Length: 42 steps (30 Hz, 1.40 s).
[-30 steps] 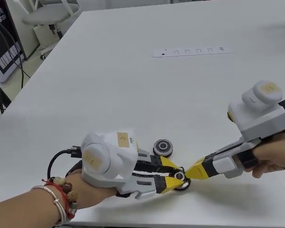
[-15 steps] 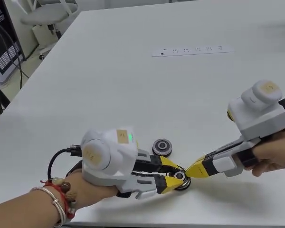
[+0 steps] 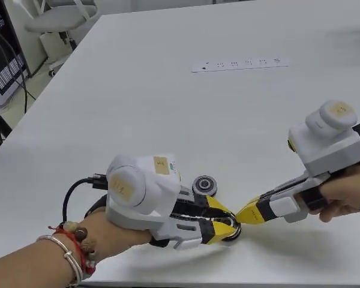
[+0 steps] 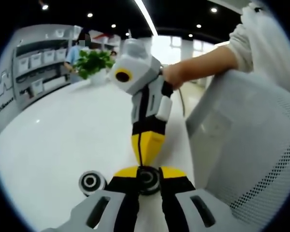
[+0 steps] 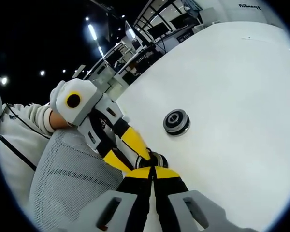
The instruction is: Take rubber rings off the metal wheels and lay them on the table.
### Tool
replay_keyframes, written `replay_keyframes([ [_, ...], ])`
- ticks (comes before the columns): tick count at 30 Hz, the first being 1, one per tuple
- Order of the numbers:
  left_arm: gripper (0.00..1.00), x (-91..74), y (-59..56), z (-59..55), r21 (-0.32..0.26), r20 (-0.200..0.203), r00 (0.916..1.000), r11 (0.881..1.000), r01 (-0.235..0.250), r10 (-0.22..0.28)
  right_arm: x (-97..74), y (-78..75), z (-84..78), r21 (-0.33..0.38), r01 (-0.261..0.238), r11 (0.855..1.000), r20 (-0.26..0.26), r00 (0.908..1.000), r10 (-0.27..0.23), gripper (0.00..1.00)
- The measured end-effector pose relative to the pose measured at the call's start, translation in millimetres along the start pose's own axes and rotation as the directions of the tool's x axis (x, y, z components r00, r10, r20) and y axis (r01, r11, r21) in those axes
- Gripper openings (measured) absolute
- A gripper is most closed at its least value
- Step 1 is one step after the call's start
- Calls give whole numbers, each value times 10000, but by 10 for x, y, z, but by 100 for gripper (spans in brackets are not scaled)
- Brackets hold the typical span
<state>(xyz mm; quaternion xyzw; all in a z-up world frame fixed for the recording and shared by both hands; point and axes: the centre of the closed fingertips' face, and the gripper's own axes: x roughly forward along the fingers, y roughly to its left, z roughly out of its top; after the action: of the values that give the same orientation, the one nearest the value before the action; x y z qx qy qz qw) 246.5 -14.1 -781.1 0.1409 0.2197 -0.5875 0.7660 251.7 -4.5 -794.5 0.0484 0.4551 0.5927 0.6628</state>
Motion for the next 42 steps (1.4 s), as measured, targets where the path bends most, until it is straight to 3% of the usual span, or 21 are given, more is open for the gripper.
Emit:
replay_keyframes([
  [4,23,-55,36,68,-15,76,9998,9998,-176,177,-14,-11,14,45,38,10000,69,10000,-38,0],
  [8,29,-116,7,156,792,67,9996,9965,-283,278,-26,-7,30,63,33,10000,131,9999,-34,0],
  [13,34,-201,-43,267,1398,159,9994,9897,-318,299,-49,8,68,59,18,10000,292,9996,-19,0],
  [19,46,-374,58,313,1204,381,9967,9898,-756,715,-75,22,108,61,23,10000,469,9989,-26,0],
  [26,55,-599,245,412,487,1114,9819,9860,-1596,1534,-96,46,151,13,2,10000,628,9980,-3,0],
  [42,64,-843,295,262,-111,851,9715,9752,-2212,2213,-140,180,334,-164,-243,9996,1242,9919,262,0],
])
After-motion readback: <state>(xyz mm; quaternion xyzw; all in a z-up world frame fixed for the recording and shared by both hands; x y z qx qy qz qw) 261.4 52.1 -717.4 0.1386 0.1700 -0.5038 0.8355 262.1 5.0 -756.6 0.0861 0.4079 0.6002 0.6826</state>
